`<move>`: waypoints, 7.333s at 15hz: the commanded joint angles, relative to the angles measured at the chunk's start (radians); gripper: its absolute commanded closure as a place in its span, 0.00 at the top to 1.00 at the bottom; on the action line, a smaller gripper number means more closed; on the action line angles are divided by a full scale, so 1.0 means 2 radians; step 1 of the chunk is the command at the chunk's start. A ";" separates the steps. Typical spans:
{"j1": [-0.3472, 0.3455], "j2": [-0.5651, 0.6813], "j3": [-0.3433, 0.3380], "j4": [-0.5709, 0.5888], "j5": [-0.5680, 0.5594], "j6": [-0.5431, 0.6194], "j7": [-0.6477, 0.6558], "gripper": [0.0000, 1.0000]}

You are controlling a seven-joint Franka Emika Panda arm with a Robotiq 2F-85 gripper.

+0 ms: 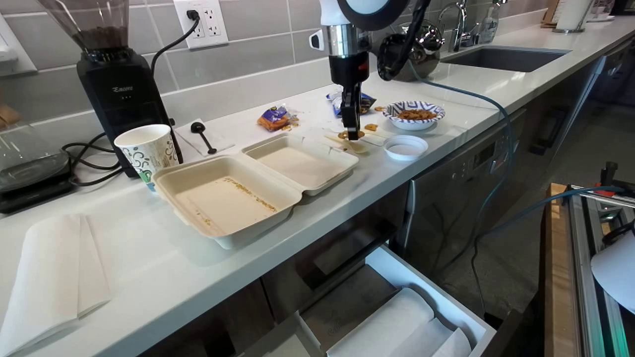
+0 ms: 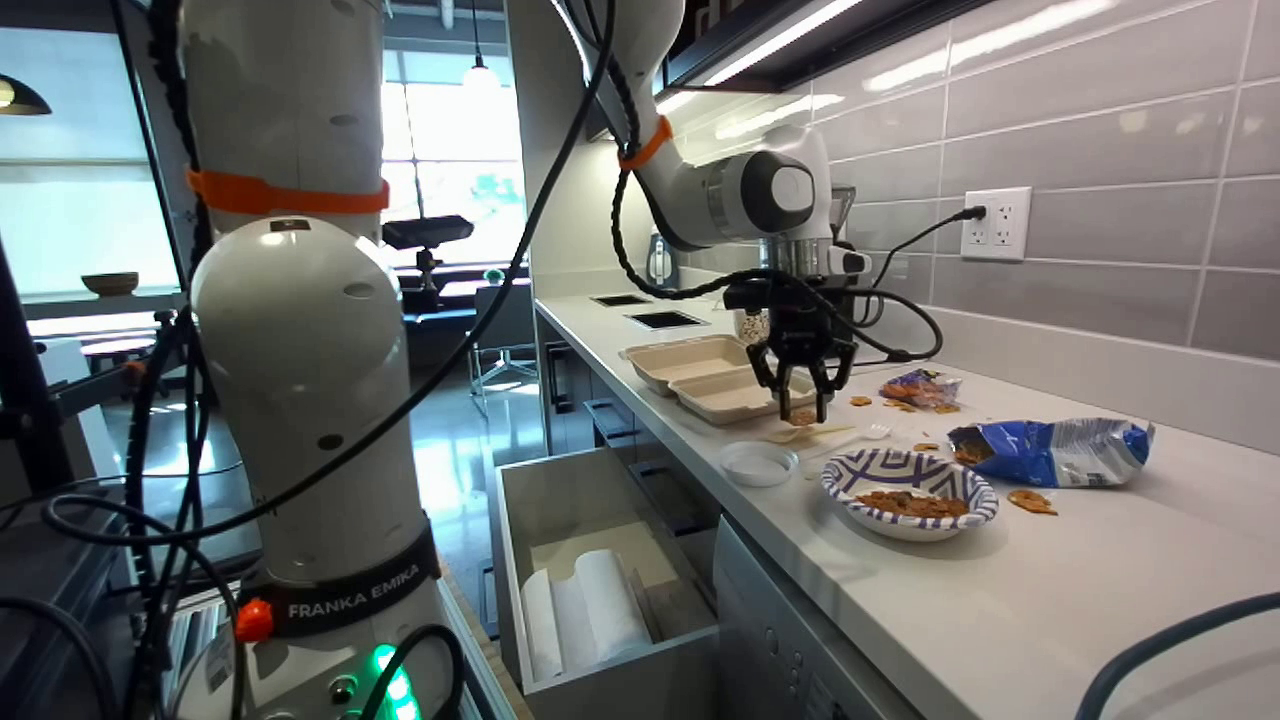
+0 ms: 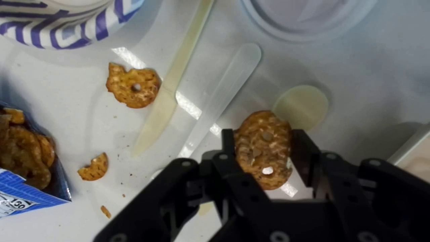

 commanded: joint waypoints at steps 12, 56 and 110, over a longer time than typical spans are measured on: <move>0.010 -0.024 -0.003 -0.041 -0.004 0.017 0.023 0.43; 0.013 -0.025 -0.003 -0.040 -0.005 0.016 0.027 1.00; 0.020 0.062 -0.025 0.041 0.032 0.059 0.291 0.48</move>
